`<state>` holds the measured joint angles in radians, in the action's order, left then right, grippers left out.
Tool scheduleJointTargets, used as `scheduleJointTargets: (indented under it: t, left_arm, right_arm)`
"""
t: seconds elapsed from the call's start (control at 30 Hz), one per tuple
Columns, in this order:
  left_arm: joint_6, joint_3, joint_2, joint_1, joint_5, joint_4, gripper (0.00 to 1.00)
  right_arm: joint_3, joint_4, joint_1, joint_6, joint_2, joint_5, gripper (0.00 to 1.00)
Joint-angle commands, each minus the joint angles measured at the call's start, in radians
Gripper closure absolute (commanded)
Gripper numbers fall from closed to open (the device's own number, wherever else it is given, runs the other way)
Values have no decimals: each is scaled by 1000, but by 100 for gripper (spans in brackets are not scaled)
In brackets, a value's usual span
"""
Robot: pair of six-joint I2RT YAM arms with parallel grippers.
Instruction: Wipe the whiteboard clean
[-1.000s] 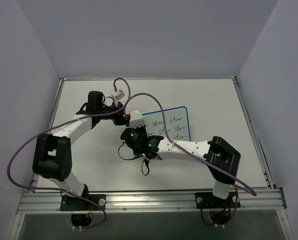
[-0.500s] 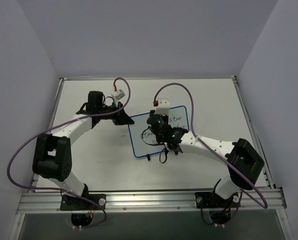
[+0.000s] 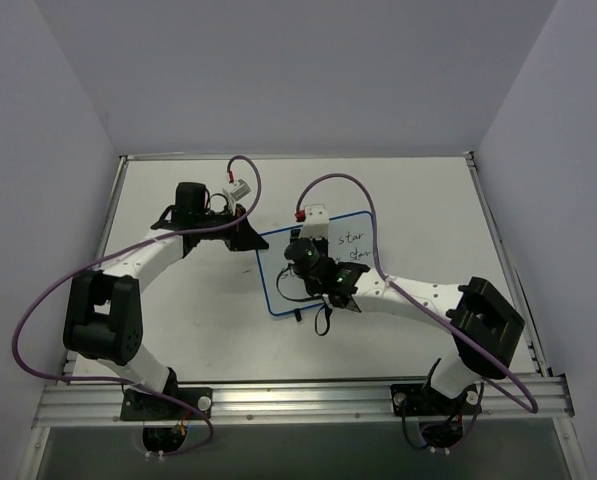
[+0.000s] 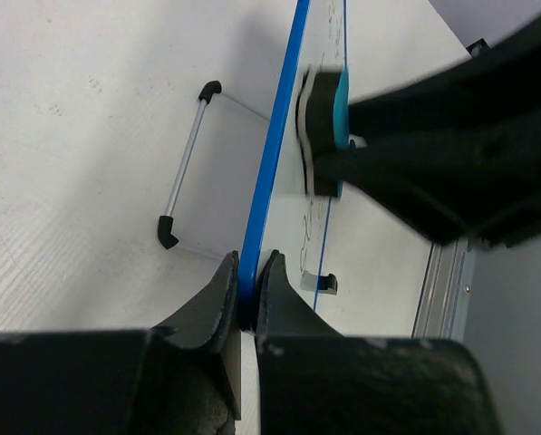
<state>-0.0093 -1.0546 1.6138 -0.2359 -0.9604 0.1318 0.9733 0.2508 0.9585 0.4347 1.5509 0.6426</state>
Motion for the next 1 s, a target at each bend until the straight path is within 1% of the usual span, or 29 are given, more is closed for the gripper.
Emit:
scheduleJointTargets:
  t: [0.0, 0.1, 0.17, 0.3, 0.43, 0.53, 0.6, 0.63, 0.67, 0.8, 0.97]
  left_arm:
    - [232, 10, -22, 4, 264, -66, 98]
    - [232, 10, -23, 3, 265, -66, 98]
    - [233, 10, -22, 1, 264, -61, 98]
    - [236, 10, -22, 1, 267, -63, 98]
    - [239, 10, -17, 1, 270, -63, 98]
    - [239, 10, -17, 0, 270, -63, 98]
    - [239, 10, -18, 1, 272, -61, 98]
    - [239, 10, -20, 1, 273, -61, 98]
    - [241, 10, -20, 0, 275, -61, 98]
    - [241, 10, -23, 0, 276, -63, 98]
    - [241, 10, -22, 0, 278, -63, 98]
  right_arm:
    - [62, 25, 104, 18, 77, -11, 100]
    - [84, 21, 128, 21, 121, -4, 100]
    - [78, 19, 120, 22, 124, 15, 100]
    - [13, 31, 53, 36, 68, 6, 100]
    - [-71, 42, -70, 42, -27, -24, 100]
    - [-130, 45, -141, 44, -80, -64, 100]
    - [-178, 51, -213, 47, -106, -87, 100]
    - [-194, 54, -239, 50, -130, -124, 100]
    - [-211, 56, -291, 53, -143, -142, 100]
    - [-284, 68, -394, 55, -199, -207, 100]
    - [-321, 65, -455, 32, -255, -256, 100]
